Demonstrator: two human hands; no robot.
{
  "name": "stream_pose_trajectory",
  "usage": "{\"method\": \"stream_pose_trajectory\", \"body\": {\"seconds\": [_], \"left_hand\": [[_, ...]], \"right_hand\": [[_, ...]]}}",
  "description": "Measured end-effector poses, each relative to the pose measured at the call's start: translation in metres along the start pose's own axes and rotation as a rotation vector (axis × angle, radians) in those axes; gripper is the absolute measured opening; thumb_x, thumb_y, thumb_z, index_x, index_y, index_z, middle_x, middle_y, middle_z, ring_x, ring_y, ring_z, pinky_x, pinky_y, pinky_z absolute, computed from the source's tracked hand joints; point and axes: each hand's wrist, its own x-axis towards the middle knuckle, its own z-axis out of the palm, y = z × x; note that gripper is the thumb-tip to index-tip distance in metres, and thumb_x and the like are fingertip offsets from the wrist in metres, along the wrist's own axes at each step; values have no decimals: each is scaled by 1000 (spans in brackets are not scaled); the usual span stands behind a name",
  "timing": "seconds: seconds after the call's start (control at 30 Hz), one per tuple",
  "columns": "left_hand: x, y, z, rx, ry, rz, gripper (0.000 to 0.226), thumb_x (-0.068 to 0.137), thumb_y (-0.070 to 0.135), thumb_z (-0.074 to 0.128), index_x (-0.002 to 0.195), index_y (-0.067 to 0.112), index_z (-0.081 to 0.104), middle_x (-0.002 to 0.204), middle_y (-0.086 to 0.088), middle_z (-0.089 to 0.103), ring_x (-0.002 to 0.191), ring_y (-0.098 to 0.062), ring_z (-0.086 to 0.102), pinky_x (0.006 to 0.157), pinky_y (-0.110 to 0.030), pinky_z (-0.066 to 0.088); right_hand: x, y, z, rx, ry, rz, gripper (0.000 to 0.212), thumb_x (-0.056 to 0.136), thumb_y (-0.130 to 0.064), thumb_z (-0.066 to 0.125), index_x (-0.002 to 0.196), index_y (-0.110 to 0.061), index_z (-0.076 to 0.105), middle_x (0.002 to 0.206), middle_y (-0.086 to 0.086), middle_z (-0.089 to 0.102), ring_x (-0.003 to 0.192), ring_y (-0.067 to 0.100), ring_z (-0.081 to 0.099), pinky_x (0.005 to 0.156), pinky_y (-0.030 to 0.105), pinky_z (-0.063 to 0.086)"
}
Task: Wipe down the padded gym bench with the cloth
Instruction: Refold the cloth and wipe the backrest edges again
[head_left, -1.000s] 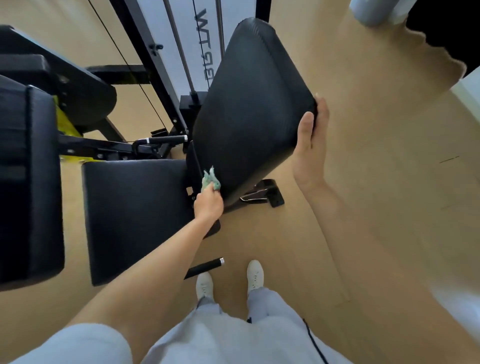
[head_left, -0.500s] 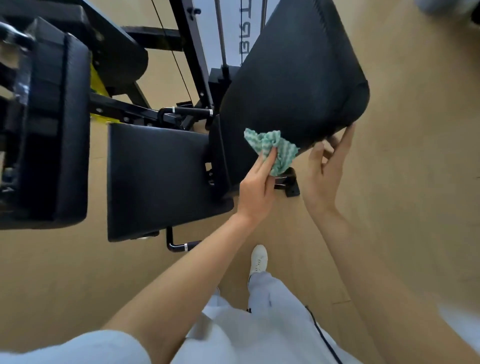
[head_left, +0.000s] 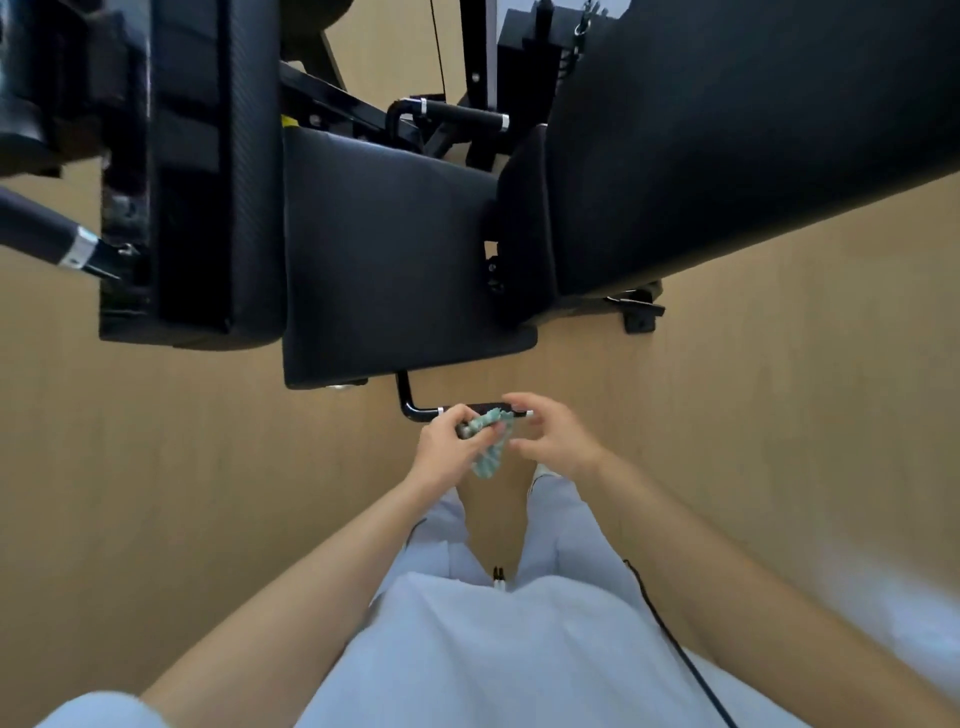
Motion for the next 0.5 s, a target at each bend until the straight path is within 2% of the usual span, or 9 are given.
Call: {"method": "stream_pose_trajectory", "body": {"seconds": [0.07, 0.13, 0.17, 0.23, 0.3, 0.37, 0.43, 0.5], "left_hand": [[0, -11, -9, -97, -74, -34, 44, 71, 64, 81, 85, 24, 68, 88, -8, 75, 90, -35, 73, 85, -54, 61], [-1, -22, -20, -182, -158, -74, 51, 69, 63, 83, 93, 19, 71, 99, -14, 76, 99, -39, 73, 94, -60, 57], [-1, -28, -26, -183, -177, -86, 51, 70, 58, 85, 96, 16, 71, 100, -15, 76, 99, -39, 73, 95, -60, 57], [0, -41, -37, -107, -160, -97, 37, 74, 43, 86, 92, 15, 70, 94, -10, 77, 91, -31, 75, 93, -55, 59], [2, -49, -46, -53, -114, -107, 25, 81, 30, 86, 85, 13, 67, 86, -6, 74, 79, -23, 69, 81, -47, 59], [9, -55, -53, -39, -63, -118, 29, 81, 27, 86, 84, 7, 66, 90, -4, 75, 83, -19, 69, 76, -38, 56], [19, -58, -59, -20, -20, -116, 34, 78, 24, 89, 84, 2, 63, 104, 0, 76, 99, -17, 71, 86, -37, 58], [33, -59, -65, 32, 2, -63, 35, 75, 24, 91, 78, 6, 61, 118, 2, 70, 114, -16, 65, 97, -40, 55]], "right_hand": [[7, -1, 27, 27, 3, 12, 31, 85, -6, 74, 110, -24, 72, 97, -9, 72, 86, -5, 64, 81, 17, 52], [11, -3, 43, 28, 38, 30, 24, 87, -7, 74, 85, -30, 69, 72, -13, 67, 66, -7, 60, 65, 10, 46], [14, 0, 50, 54, 52, 37, 23, 87, -8, 74, 84, -30, 70, 71, -13, 67, 66, -5, 60, 65, 13, 48], [19, 7, 62, 91, 51, 71, 13, 89, -8, 73, 89, -21, 77, 76, -5, 73, 72, 6, 63, 70, 28, 53], [24, 16, 69, 71, 59, 120, 9, 92, -9, 69, 87, -9, 77, 72, 8, 69, 68, 14, 57, 65, 39, 50], [31, 23, 73, 65, 70, 172, 15, 94, -15, 69, 83, -7, 75, 64, 4, 61, 62, 14, 49, 59, 35, 41], [37, 25, 74, 48, 86, 173, 19, 93, -19, 70, 76, -11, 72, 58, -7, 55, 56, 11, 46, 57, 29, 39], [48, 23, 72, 30, 116, 152, 15, 89, -17, 72, 75, -18, 69, 59, -11, 57, 57, 8, 49, 57, 26, 40]]}}
